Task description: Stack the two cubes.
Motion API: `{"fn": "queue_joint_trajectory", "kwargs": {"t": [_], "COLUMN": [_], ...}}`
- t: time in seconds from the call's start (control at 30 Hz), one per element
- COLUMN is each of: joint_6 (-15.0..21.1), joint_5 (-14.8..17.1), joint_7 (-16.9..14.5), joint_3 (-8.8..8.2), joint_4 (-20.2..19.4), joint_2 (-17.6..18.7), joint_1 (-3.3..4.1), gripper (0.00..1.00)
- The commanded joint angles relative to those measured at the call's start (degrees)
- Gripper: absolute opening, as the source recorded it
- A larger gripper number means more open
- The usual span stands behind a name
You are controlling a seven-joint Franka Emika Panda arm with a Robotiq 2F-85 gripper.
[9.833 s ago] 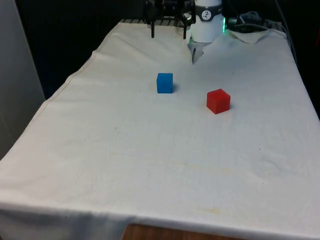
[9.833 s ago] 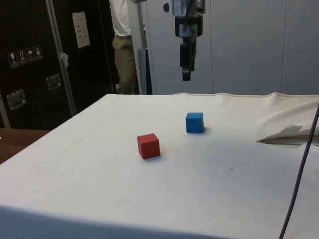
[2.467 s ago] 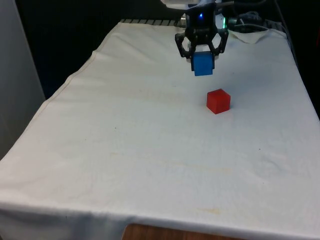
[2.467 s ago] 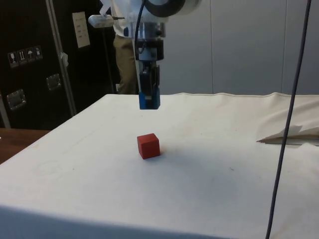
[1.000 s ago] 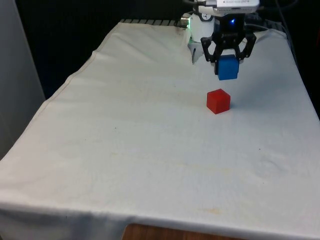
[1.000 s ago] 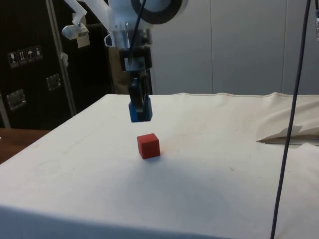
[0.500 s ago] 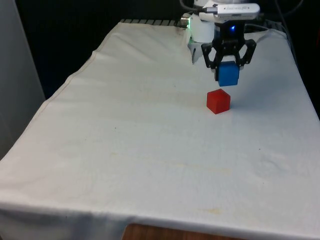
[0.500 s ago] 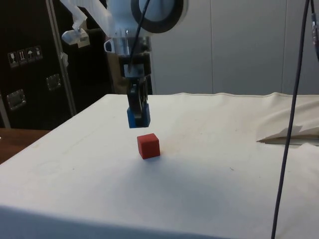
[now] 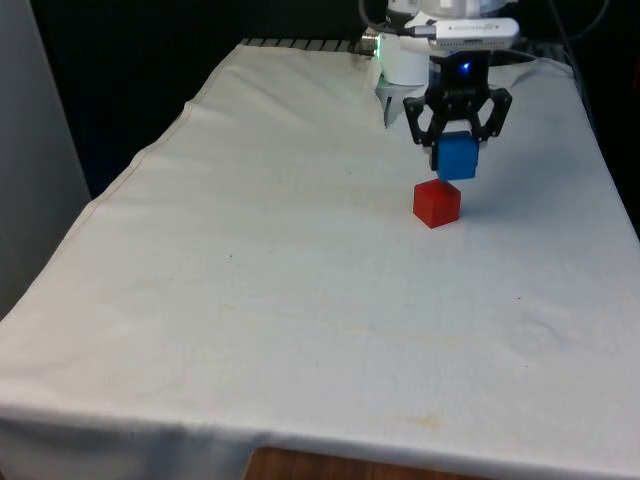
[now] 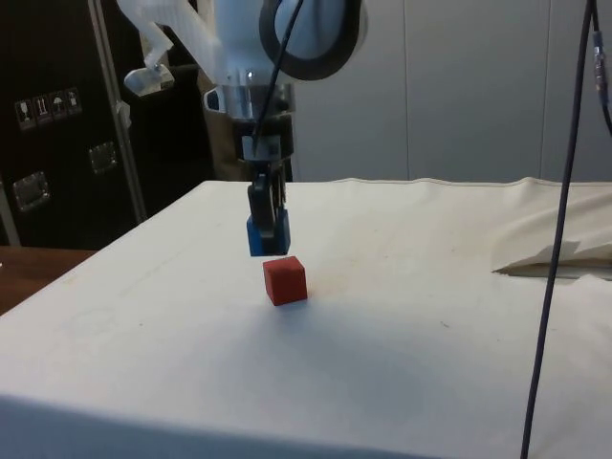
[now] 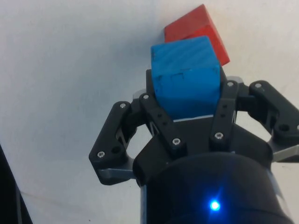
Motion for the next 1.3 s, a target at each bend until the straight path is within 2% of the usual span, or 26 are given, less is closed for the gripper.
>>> {"fn": "queue_joint_trajectory", "kwargs": {"t": [0.0,0.13,0.4,0.43,0.5,0.8,0.87,1.0,1.03,1.07,1.1,1.13,1.27], "joint_6": [0.7,0.4,2.7,1.8,3.0,3.0,3.0,3.0,3.0,2.6,3.0,3.0,3.0], "joint_5": [0.2,0.1,0.3,0.1,0.2,0.3,0.3,0.4,0.4,0.1,0.5,0.5,0.5], "joint_7": [0.0,0.0,0.0,0.0,0.1,-0.1,-0.2,-0.2,-0.2,0.0,-0.2,-0.2,-0.3], "joint_3": [0.06,0.0,0.34,0.23,0.34,0.4,0.4,0.46,0.46,0.29,0.46,0.46,0.46], "joint_4": [-0.3,-0.5,-1.2,-1.0,-1.3,-1.2,-1.2,-1.2,-1.1,-1.1,-1.1,-1.1,-1.1], "joint_2": [0.1,0.1,1.0,0.9,1.2,1.5,1.5,1.5,1.5,1.4,1.5,1.6,1.6], "joint_1": [0.06,0.0,0.06,0.0,0.06,0.0,-0.06,-0.06,-0.06,0.0,-0.06,-0.06,-0.06], "gripper": [0.0,0.0,0.0,0.0,0.0,0.0,0.16,0.54,0.69,0.79,0.79,0.97,1.0]}}
